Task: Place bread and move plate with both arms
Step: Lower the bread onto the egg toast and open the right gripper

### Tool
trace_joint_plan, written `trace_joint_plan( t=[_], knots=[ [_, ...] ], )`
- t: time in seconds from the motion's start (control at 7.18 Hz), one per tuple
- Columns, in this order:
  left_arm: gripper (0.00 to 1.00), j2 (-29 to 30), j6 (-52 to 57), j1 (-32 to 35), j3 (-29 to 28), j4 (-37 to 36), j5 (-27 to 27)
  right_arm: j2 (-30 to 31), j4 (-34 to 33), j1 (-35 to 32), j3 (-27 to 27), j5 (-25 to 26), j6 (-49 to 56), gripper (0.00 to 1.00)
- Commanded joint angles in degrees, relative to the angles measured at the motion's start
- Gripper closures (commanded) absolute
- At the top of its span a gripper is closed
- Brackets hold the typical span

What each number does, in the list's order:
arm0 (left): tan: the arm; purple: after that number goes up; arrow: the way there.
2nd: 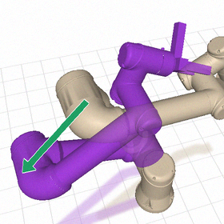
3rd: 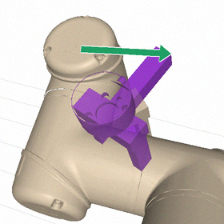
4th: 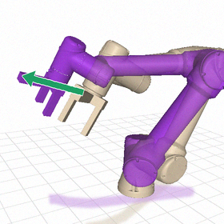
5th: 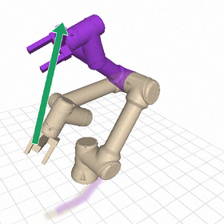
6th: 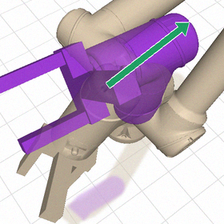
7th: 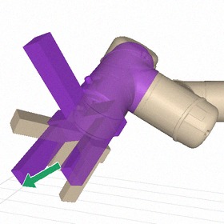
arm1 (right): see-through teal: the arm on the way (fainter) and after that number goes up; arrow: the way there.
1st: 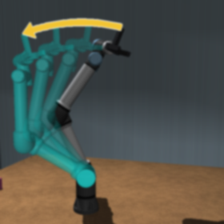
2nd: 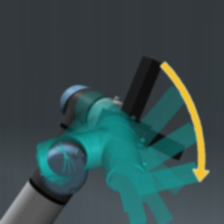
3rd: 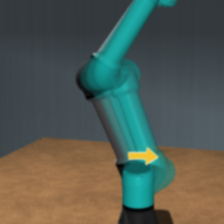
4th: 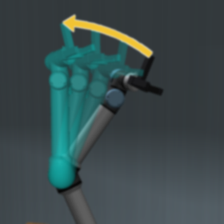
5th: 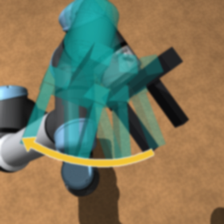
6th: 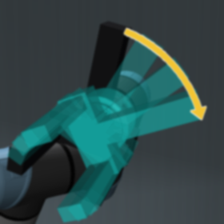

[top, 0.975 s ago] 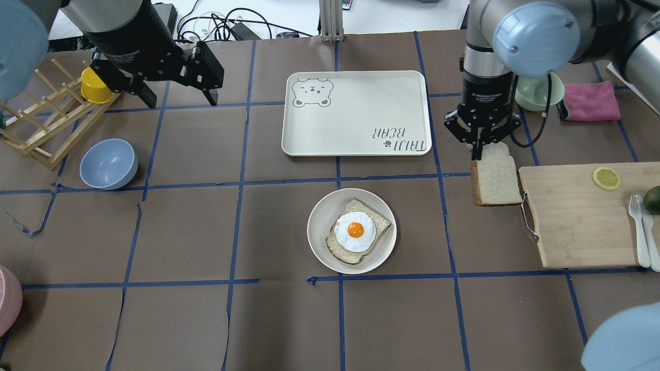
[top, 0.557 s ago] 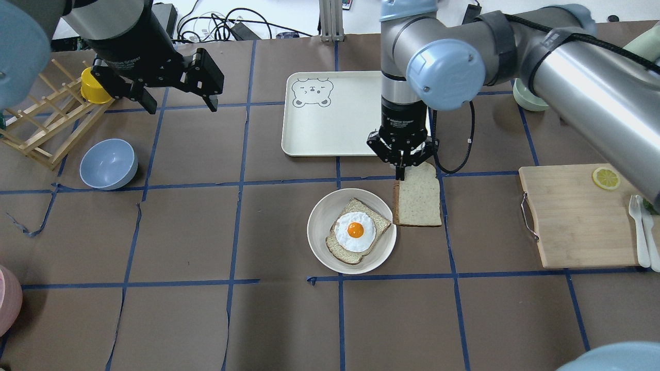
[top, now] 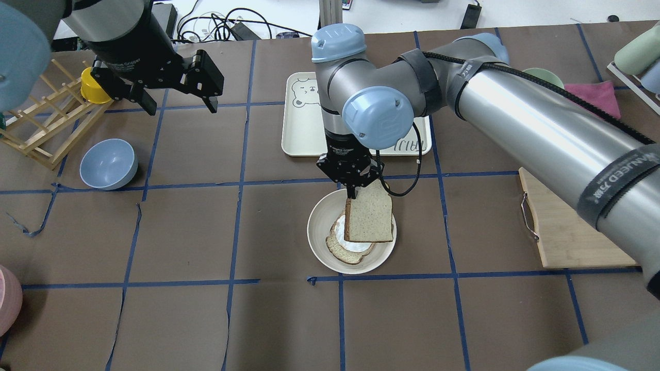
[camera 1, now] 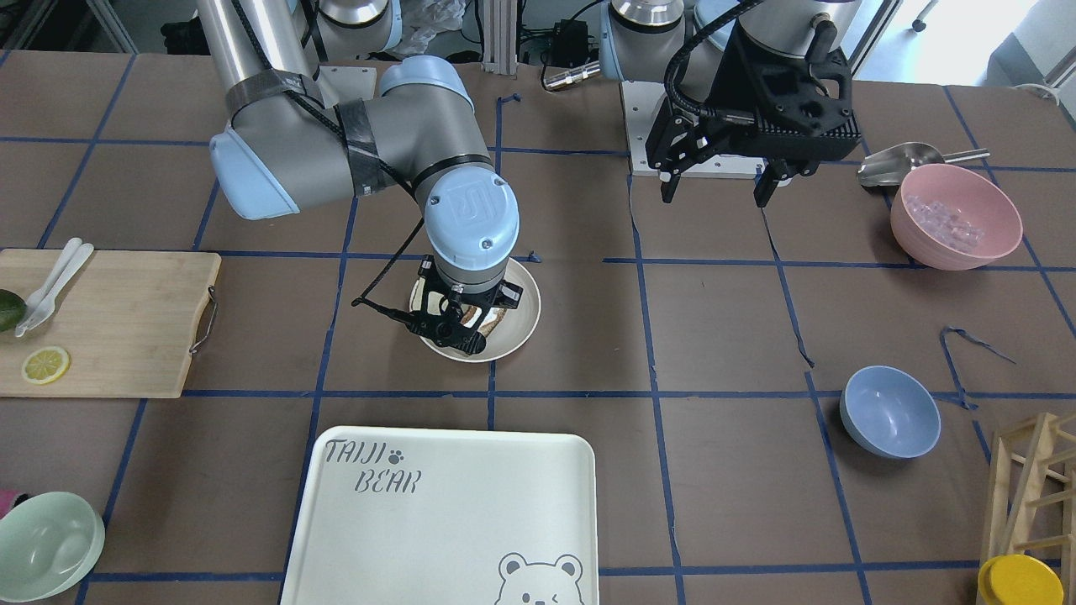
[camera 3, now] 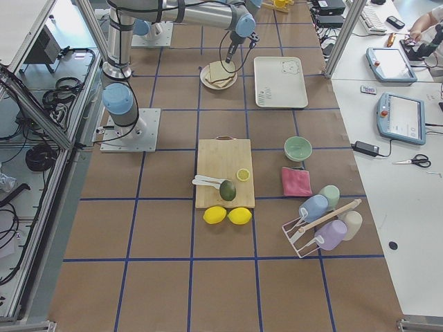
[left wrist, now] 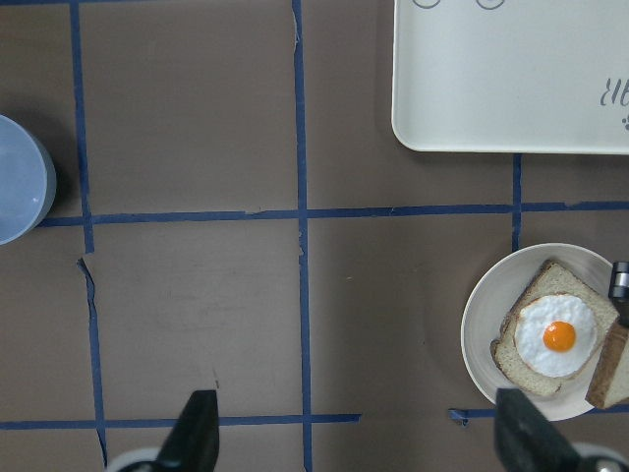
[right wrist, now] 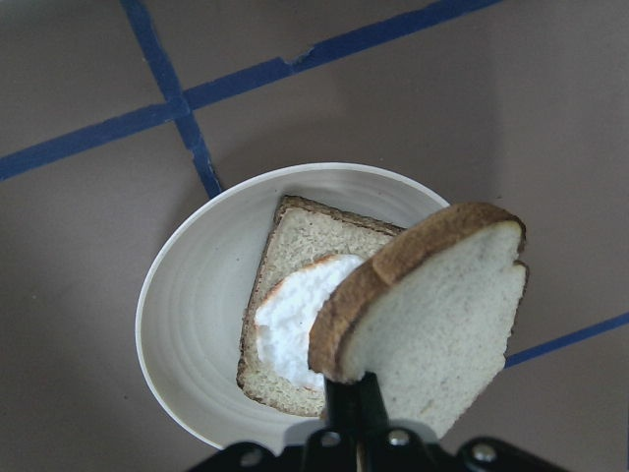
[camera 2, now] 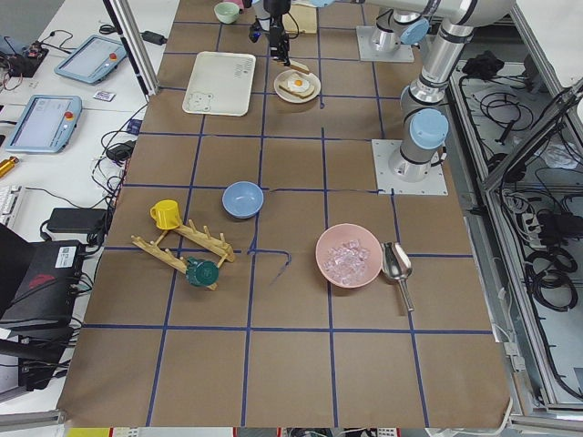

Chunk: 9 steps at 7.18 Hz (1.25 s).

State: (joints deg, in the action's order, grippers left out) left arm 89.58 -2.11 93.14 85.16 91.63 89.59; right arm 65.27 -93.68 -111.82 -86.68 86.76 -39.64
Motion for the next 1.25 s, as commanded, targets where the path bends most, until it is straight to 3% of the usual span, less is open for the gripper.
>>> trace_joint_plan(
  t=[0.0, 0.28, 0.97, 1.11],
  knots=[
    [0.0, -0.5, -0.1, 0.1, 0.4, 0.0, 0.1, -1.5, -1.1, -0.5, -0.1, -0.1, -0.7, 1.0],
    [0.0, -0.9, -0.1, 0.1, 0.4, 0.3, 0.4, -3.7, -4.5, -0.6, -0.1, -2.6, -1.6, 1.0],
    [0.0, -0.3, -0.8, 0.1, 0.4, 0.2, 0.5, -3.8, -4.1, -2.8, -1.5, -4.8, -1.1, 1.0],
    [0.0, 0.2, -0.9, 0.1, 1.4, 0.1, 0.2, -3.7, -4.8, -2.9, -3.3, -4.7, -0.4, 0.67]
  ],
)
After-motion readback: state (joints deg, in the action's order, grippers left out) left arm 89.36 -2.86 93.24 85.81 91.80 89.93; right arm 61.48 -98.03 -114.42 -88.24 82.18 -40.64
